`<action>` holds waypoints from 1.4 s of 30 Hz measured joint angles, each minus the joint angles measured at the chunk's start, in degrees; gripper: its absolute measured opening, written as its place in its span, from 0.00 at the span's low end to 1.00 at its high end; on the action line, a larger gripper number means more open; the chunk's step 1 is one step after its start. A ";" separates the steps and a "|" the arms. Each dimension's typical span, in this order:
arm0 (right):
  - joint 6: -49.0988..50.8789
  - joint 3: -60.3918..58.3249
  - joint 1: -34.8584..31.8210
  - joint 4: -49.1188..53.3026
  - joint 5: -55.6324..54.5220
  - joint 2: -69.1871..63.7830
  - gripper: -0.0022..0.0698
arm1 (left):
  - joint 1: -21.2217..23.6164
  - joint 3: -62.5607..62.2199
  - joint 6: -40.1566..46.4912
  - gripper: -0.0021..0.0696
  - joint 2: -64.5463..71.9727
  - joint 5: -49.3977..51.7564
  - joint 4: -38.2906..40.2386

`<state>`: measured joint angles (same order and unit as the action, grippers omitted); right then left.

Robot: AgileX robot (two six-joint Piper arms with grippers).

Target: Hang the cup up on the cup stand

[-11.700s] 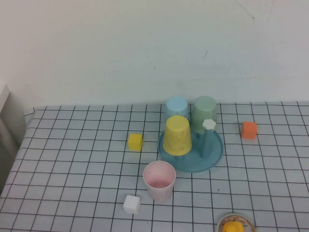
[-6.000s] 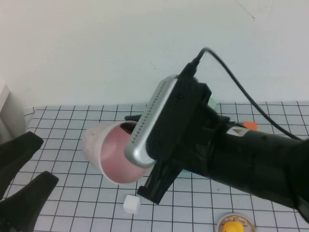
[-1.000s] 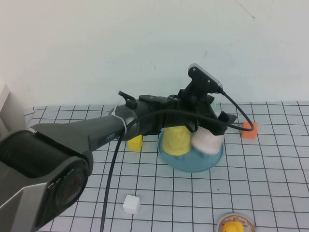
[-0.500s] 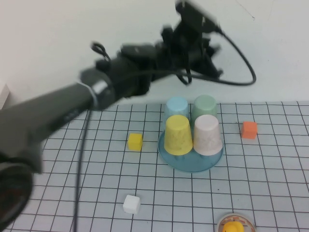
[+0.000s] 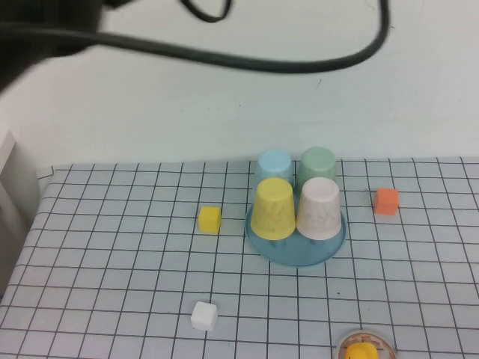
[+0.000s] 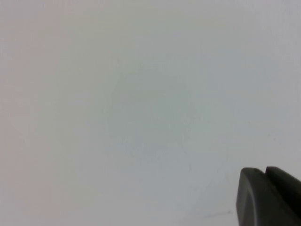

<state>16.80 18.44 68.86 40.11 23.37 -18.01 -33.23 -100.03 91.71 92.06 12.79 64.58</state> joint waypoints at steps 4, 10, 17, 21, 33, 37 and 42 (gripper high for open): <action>3.49 -2.54 0.00 0.00 -1.38 0.00 0.03 | 0.37 5.11 -14.03 0.03 -7.33 4.55 -16.44; 4.83 -2.81 0.00 -0.07 -1.51 0.00 0.03 | 0.45 13.77 -38.43 0.03 -16.73 13.76 -42.65; 4.86 -3.48 0.00 -0.07 -1.40 0.00 0.03 | 0.45 29.56 -60.30 0.03 -28.33 12.45 -55.53; 4.86 -3.57 0.00 -0.07 -1.31 0.00 0.03 | 0.49 40.42 -65.05 0.03 -35.10 9.87 -56.36; 4.96 -3.57 0.00 -0.07 -1.31 0.00 0.03 | 0.49 75.83 -72.48 0.03 -52.13 -8.37 -56.45; 4.96 -3.57 0.00 -0.07 -1.31 0.00 0.03 | 0.49 81.70 -72.57 0.03 -55.55 -8.91 -56.45; 4.96 -3.57 0.00 -0.07 -1.31 0.00 0.03 | 2.46 85.66 -72.57 0.03 -57.97 -9.68 -56.45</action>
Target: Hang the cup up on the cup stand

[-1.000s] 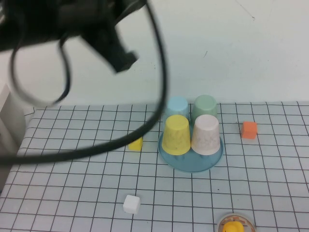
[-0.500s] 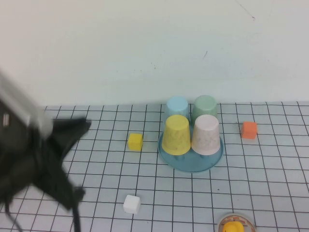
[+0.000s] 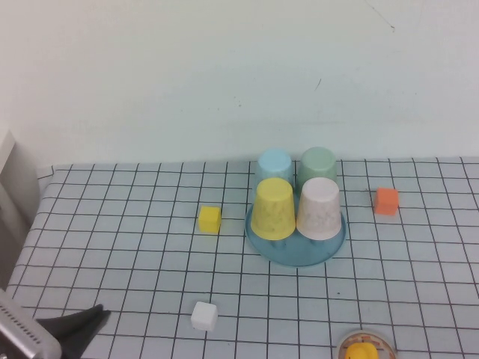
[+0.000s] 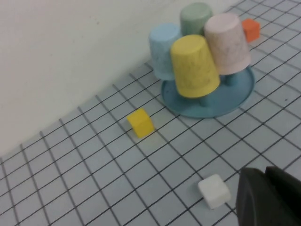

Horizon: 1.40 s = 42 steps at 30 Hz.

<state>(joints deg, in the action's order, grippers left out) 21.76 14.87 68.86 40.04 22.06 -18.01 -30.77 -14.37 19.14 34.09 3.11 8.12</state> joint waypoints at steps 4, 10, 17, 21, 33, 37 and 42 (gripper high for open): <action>0.00 0.00 0.00 0.00 0.00 0.00 0.03 | 2.72 0.63 1.51 0.03 -0.15 -2.47 -0.03; 0.00 -0.04 0.00 0.00 0.00 0.00 0.03 | 7.91 0.62 5.50 0.03 -0.46 -10.16 1.84; 0.00 -0.26 0.00 0.00 0.00 0.00 0.03 | 15.45 4.33 9.26 0.03 -11.04 -10.74 3.09; 0.00 -0.26 0.00 0.00 0.00 0.00 0.03 | 19.90 9.78 9.36 0.03 -19.41 -10.54 4.23; 0.00 -0.26 0.00 0.00 0.16 0.00 0.03 | 26.39 15.44 5.28 0.03 -34.69 12.70 7.36; 0.00 -0.26 0.00 0.00 0.16 0.00 0.03 | 26.52 15.33 0.72 0.03 -34.86 15.50 5.22; 0.00 -0.26 0.00 0.00 0.16 0.00 0.03 | 26.52 15.33 -3.24 0.03 -34.84 15.74 4.08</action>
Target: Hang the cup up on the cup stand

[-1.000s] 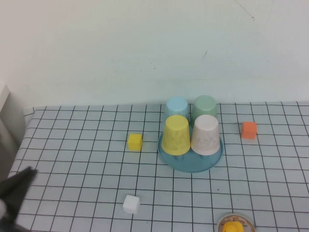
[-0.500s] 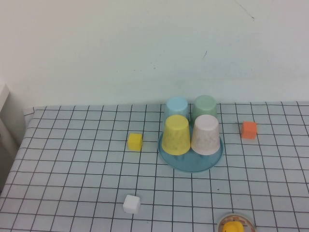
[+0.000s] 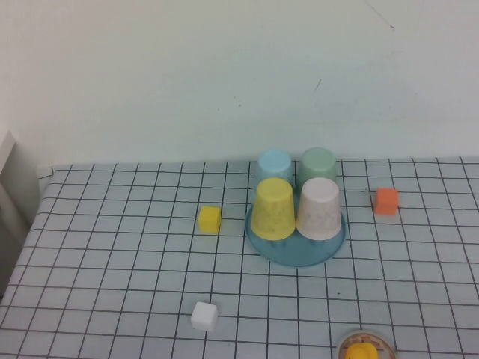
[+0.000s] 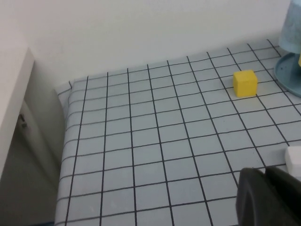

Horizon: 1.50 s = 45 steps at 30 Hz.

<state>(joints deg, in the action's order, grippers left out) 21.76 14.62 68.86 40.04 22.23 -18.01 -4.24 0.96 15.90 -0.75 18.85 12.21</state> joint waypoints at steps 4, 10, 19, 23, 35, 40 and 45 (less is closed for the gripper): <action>0.00 0.00 0.00 0.00 0.00 0.00 0.03 | 0.00 -0.11 -7.73 0.03 0.00 0.07 -3.93; 0.00 0.00 0.00 0.00 0.00 0.00 0.03 | 0.00 -0.18 -15.45 0.03 0.00 0.20 -7.33; 0.00 0.00 0.00 0.00 0.00 0.00 0.03 | 0.00 -0.18 -16.39 0.03 0.00 0.20 -7.56; 0.00 0.00 0.00 0.00 0.00 0.00 0.03 | 0.00 -0.18 -16.39 0.03 -0.05 0.20 -7.69; 0.00 0.00 0.00 0.00 0.00 0.00 0.03 | 0.00 -0.18 -16.40 0.03 -0.05 0.20 -7.69; 0.00 0.00 0.00 0.00 0.00 0.00 0.03 | 0.00 -0.18 -16.40 0.03 -0.05 0.20 -7.69; 0.00 0.00 -2.17 0.00 0.00 0.20 0.03 | 0.00 -0.18 -16.40 0.03 -0.05 0.20 -7.69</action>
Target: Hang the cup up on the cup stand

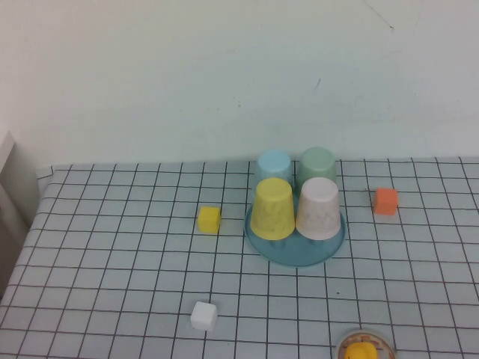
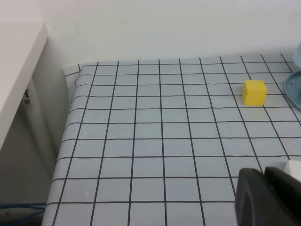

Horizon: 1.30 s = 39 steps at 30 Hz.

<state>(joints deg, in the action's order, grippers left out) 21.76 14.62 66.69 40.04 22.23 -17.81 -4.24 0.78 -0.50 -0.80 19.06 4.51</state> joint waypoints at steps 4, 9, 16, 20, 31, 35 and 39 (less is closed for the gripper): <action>1.01 0.00 -14.22 -0.45 -0.42 0.29 0.03 | 0.00 0.00 0.00 0.03 0.00 0.00 0.00; 3.23 0.00 -33.78 -1.55 -5.22 0.29 0.03 | 0.00 0.00 0.00 0.03 0.00 0.00 0.00; 5.80 0.00 -60.40 -1.55 -7.66 0.87 0.03 | 0.00 0.00 0.00 0.03 0.00 0.00 0.00; 5.80 0.00 -68.13 -1.55 -7.66 0.87 0.03 | 0.00 0.00 0.00 0.03 0.00 0.00 0.00; -1.04 -1.42 -71.31 -5.57 -6.18 3.31 0.03 | 0.00 0.00 0.00 0.03 0.00 0.00 -0.04; -18.45 -1.69 -71.35 -17.42 -1.95 8.92 0.03 | 0.00 0.00 0.00 0.03 0.00 0.00 -0.04; -28.05 -5.72 -71.35 -27.29 -0.93 15.72 0.03 | 0.00 0.00 0.00 0.03 0.00 0.00 -0.13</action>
<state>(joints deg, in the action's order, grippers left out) -6.29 8.89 -4.66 12.75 21.29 -2.09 -4.24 0.78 -0.50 -0.80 19.06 4.38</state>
